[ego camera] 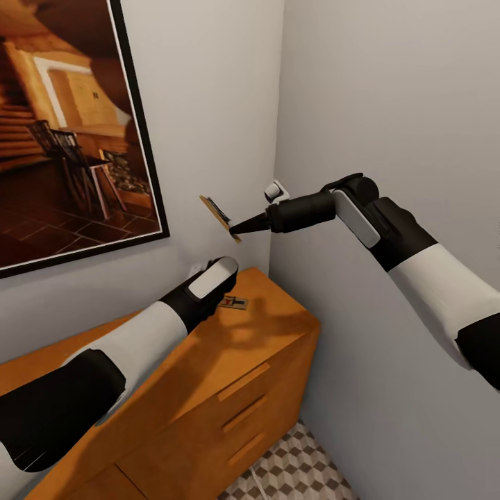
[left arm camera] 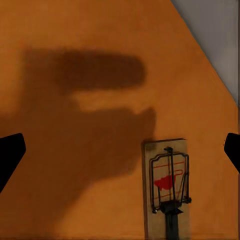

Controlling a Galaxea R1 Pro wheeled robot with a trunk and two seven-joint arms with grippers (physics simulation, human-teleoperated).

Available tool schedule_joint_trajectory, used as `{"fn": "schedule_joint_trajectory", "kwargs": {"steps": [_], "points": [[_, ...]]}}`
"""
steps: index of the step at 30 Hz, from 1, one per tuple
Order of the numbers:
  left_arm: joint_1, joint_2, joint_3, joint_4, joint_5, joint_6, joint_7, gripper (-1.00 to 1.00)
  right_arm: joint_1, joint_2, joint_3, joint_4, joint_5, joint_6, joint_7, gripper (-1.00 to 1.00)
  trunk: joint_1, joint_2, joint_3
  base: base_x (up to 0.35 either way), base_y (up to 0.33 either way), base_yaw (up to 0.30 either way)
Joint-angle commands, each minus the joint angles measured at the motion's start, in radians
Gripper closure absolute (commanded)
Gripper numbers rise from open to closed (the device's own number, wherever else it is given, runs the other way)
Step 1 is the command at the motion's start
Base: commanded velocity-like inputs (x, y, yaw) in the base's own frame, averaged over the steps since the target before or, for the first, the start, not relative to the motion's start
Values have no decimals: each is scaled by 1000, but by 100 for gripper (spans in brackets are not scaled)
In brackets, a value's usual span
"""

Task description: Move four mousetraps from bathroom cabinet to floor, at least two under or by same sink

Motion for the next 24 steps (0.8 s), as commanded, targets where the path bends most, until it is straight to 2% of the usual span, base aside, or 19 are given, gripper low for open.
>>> {"fn": "schedule_joint_trajectory", "kwargs": {"steps": [1, 8, 13, 14, 15, 20, 24], "points": [[-2, 0, -6, -8, 6, -4, 2, -100, -1, -1, 2, 0, -5, 6, -1, 100, 0, -1, -1, 0, -16, 0], [-2, 2, -5, -37, 9, -4, 4, -100, -1, 1, 3, 1, -5, 6, -45, 100, 0, -1, -1, 0, -5, 0], [-2, 1, -4, -39, 47, -7, 3, -100, -1, 9, 3, 1, -4, 6, -54, 100, 0, -1, -1, 0, 0, 0], [-2, 0, -4, -33, 72, -17, 3, -100, -1, 13, 2, 2, -4, 6, -56, 100, 0, -1, -1, 0, 0, 0], [-2, 0, -4, -31, 80, -29, 3, -100, 0, 14, 2, 2, -3, 6, -58, 100, 0, -1, -1, 0, 0, 0], [0, 0, -5, -18, 94, -97, 1, -100, 0, 31, 2, 3, -3, 6, -70, 100, 0, -1, -1, 0, 0, 0], [13, -1, -6, 46, 95, -141, -6, -100, 4, 51, 2, 3, -3, 6, -122, 100, 0, -1, -1, 0, 0, 0]]}}
